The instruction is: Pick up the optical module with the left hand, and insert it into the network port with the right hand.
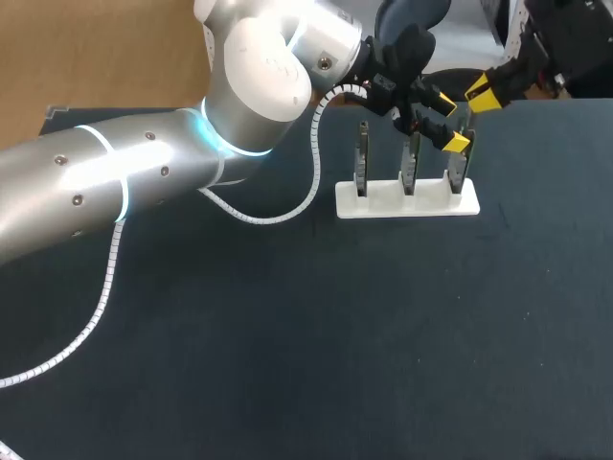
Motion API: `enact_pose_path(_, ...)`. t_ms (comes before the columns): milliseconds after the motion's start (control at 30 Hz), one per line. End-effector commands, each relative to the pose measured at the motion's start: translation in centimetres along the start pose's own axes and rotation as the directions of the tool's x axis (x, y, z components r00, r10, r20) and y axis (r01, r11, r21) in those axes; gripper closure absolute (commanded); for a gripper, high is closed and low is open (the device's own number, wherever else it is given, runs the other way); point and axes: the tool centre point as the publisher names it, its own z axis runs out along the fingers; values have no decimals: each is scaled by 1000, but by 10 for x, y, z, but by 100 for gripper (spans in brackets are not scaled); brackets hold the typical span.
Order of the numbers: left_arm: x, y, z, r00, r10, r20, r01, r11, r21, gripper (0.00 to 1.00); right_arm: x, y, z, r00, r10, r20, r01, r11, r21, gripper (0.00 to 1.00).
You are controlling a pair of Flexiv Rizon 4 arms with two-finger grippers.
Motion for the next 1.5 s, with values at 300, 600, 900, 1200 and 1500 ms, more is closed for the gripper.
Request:
enact_pose_path(300, -1, 0, 0, 1000, -2, -4, 2, 1000, 1, 0, -2, -1, -4, 1000, 10, 29, -10, 1000, 2, 0)
enact_pose_path(600, -1, 0, 0, 1000, -2, -4, 2, 1000, 1, 0, -9, -2, -24, 995, 2, 100, 0, 1000, -18, 0)
enact_pose_path(900, -1, 0, 0, 1000, -2, -4, 2, 1000, 1, 0, -14, -1, -34, 993, -29, 112, 30, 1000, -8, 0)
enact_pose_path(1200, -1, 0, 0, 1000, -2, -4, 2, 1000, 1, 0, -22, -1, -31, 992, -53, 113, 51, 998, 27, 100)
enact_pose_path(1500, -1, 0, 0, 1000, -2, -4, 2, 1000, 1, 0, -28, -5, -25, 991, -76, 109, 73, 997, 30, 100)
